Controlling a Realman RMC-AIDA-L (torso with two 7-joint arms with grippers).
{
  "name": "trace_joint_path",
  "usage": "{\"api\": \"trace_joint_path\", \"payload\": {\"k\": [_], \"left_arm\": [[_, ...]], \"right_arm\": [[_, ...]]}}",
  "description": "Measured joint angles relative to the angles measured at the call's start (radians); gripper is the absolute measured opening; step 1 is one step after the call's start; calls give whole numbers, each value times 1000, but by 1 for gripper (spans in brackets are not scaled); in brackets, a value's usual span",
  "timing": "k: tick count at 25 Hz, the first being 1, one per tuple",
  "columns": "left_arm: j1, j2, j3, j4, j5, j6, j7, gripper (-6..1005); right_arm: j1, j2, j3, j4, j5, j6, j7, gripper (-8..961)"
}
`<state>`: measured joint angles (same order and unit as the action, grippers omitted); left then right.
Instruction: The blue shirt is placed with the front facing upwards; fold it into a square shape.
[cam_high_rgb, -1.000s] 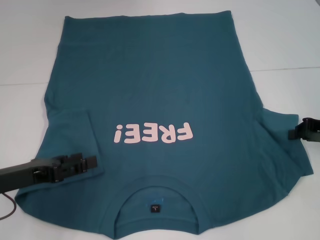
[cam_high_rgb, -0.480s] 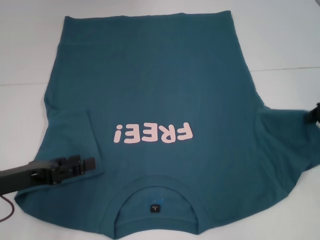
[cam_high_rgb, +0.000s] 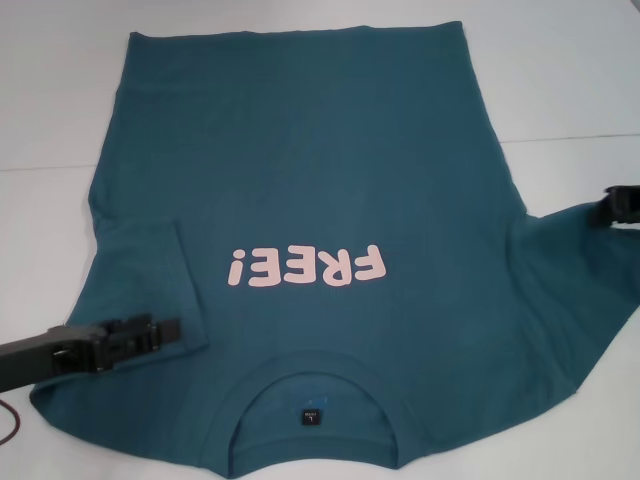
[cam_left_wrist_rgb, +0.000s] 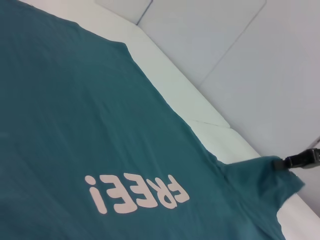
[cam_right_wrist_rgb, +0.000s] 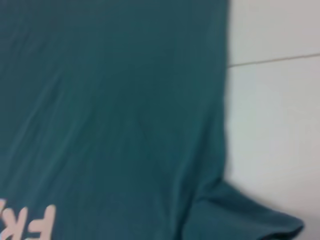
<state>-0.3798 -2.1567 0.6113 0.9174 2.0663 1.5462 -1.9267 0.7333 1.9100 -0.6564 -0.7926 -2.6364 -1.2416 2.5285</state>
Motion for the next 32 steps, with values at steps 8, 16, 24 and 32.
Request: {"api": "trace_joint_path", "payload": {"k": [8, 16, 24, 32], "left_arm": [[7, 2, -7, -2, -1, -9, 0, 631], [11, -1, -30, -2, -3, -28, -6, 631], [12, 1, -57, -21, -3, -37, -6, 632], [12, -1, -58, -26, -3, -59, -7, 631]], "right_arm": [[38, 14, -48, -8, -2, -86, 25, 11], [68, 35, -114, -3, -2, -106, 63, 12], [111, 52, -133, 0, -2, -72, 109, 12], [124, 73, -183, 5, -3, 31, 173, 12]]}}
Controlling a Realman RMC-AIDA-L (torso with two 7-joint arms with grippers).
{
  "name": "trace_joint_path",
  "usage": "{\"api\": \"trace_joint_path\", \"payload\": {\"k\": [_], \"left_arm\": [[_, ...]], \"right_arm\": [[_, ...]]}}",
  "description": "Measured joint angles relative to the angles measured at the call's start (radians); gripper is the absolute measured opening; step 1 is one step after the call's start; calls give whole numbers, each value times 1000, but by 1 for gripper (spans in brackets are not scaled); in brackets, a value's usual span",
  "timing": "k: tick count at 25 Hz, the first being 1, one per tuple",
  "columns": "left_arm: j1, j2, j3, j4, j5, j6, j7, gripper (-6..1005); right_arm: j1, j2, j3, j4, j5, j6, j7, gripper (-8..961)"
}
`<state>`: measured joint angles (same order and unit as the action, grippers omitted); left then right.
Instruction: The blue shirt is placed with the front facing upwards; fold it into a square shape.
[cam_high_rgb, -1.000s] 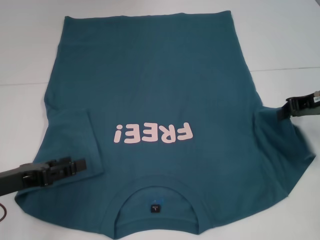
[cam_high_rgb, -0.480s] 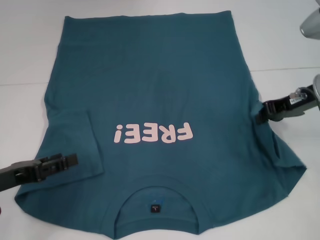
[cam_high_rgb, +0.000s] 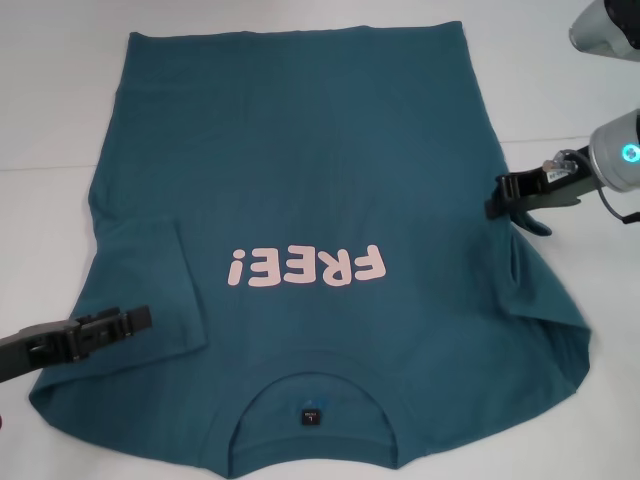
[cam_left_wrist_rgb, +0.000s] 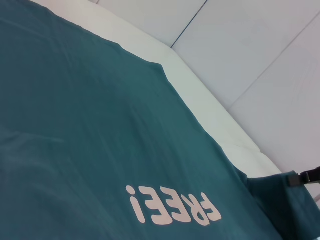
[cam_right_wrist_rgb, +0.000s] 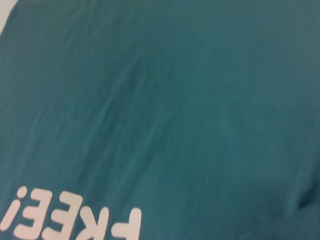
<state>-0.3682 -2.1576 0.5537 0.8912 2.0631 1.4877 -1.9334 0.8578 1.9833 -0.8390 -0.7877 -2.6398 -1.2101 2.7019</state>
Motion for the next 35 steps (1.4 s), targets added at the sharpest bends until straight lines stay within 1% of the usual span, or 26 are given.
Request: {"api": "trace_joint_path", "payload": {"k": [5, 8, 16, 21, 27, 32, 35], "left_arm": [[0, 0, 0, 0, 0, -4, -4, 631], [-1, 0, 0, 0, 0, -7, -10, 631], [0, 0, 0, 0, 0, -20, -13, 632], [0, -1, 0, -4, 0, -30, -13, 632], [0, 2, 0, -14, 0, -31, -13, 632], [0, 2, -1, -14, 0, -30, -13, 631], [1, 2, -2, -14, 0, -31, -13, 631]], "right_arm": [[17, 6, -3, 28, 0, 43, 9, 12], [28, 8, -23, 50, 0, 62, 9, 12], [36, 11, -37, 62, 0, 70, 10, 11], [40, 11, -51, 62, 0, 68, 1, 91], [49, 12, -117, 59, 0, 92, 0, 187], [54, 20, -163, 52, -16, 171, -7, 342], [74, 29, -185, 51, -71, 183, -14, 354]]}}
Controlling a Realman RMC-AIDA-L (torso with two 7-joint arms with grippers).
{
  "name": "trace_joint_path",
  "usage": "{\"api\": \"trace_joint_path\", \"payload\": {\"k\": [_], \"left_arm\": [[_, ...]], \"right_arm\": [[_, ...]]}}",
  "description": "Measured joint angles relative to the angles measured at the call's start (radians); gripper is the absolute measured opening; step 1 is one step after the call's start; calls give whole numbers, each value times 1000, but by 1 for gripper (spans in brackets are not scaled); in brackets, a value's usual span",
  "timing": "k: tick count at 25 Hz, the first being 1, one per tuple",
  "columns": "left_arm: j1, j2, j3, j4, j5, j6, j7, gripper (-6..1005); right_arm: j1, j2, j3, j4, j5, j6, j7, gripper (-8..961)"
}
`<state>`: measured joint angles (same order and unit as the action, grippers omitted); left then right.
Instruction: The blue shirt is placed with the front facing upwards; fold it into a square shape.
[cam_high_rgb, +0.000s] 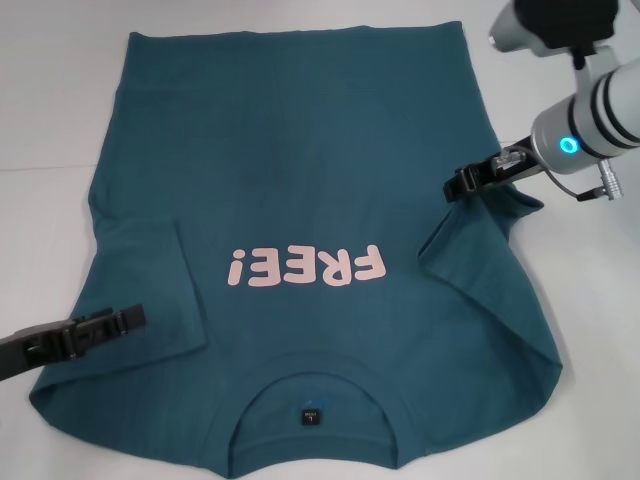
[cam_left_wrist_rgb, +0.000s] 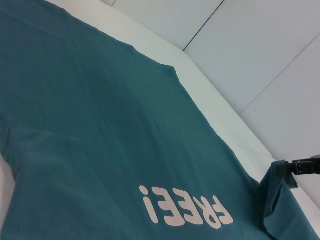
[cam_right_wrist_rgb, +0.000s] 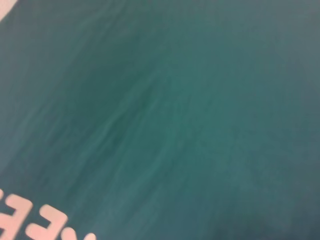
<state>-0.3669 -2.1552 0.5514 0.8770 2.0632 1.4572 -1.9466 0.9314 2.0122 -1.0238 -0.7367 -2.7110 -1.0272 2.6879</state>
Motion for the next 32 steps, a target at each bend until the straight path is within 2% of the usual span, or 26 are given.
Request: {"api": "trace_joint_path", "payload": {"k": [5, 11, 15, 20, 25, 32], "left_arm": [[0, 0, -7, 0, 0, -1, 0, 631], [0, 0, -11, -6, 0, -2, 0, 631], [0, 1, -15, -11, 0, -2, 0, 631], [0, 1, -20, -12, 0, -2, 0, 630], [-2, -1, -21, -13, 0, -1, 0, 630], [-4, -2, -21, -14, 0, -1, 0, 630]], "right_arm": [[33, 20, -32, -2, -73, -10, -35, 374], [38, 34, -85, -3, -85, -14, -93, 376], [23, 36, -118, -27, -90, -21, -104, 375], [-23, 48, -118, -122, -112, -52, -102, 374], [-49, 43, -107, -149, -117, -57, -62, 374], [-62, 34, -10, -158, -110, -182, -66, 376]]}}
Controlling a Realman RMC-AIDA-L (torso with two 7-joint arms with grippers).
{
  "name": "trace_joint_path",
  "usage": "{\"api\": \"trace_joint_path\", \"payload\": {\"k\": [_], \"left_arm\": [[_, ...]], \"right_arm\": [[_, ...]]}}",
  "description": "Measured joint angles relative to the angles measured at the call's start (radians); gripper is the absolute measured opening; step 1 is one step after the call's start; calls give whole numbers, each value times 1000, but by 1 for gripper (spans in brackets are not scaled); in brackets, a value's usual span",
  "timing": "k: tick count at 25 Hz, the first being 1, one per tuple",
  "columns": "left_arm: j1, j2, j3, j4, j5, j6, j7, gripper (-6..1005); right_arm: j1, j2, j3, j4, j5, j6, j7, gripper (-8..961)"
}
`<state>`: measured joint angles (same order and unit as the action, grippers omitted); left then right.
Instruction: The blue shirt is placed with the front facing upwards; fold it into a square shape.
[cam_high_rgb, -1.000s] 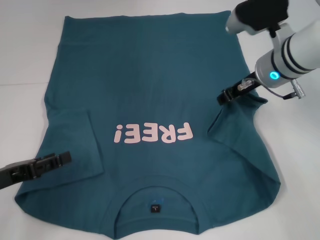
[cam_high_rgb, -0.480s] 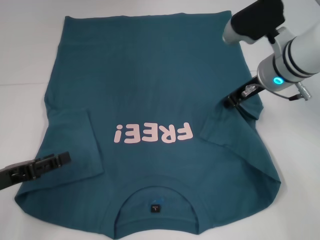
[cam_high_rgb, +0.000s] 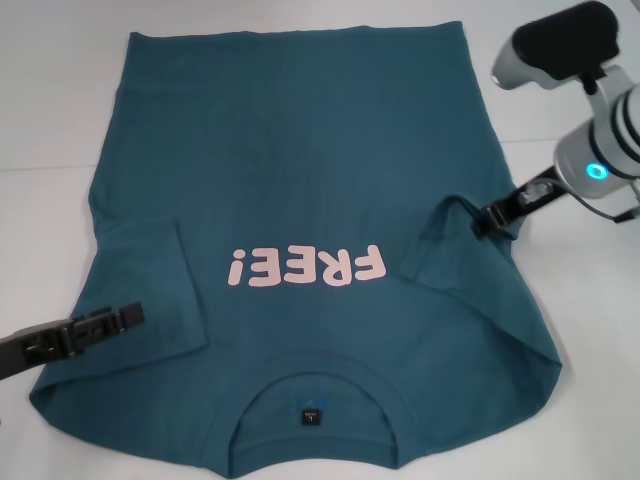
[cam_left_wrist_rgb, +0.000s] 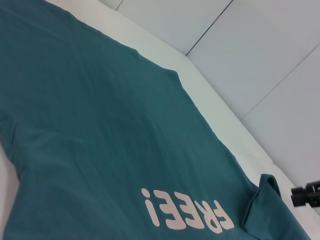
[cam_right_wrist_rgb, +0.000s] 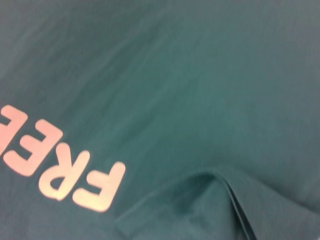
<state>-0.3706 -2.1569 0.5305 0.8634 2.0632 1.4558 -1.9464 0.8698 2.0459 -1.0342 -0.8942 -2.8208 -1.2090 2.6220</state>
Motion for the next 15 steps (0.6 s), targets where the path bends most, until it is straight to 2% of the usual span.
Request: {"api": "trace_joint_path", "payload": {"k": [11, 15], "left_arm": [[-13, -1, 0, -10, 0, 0, 0, 630], [-16, -2, 0, -11, 0, 0, 0, 629]], "right_arm": [[-65, -21, 51, -3, -6, -29, 14, 380], [-78, -14, 53, 6, -6, 12, 26, 381]]}}
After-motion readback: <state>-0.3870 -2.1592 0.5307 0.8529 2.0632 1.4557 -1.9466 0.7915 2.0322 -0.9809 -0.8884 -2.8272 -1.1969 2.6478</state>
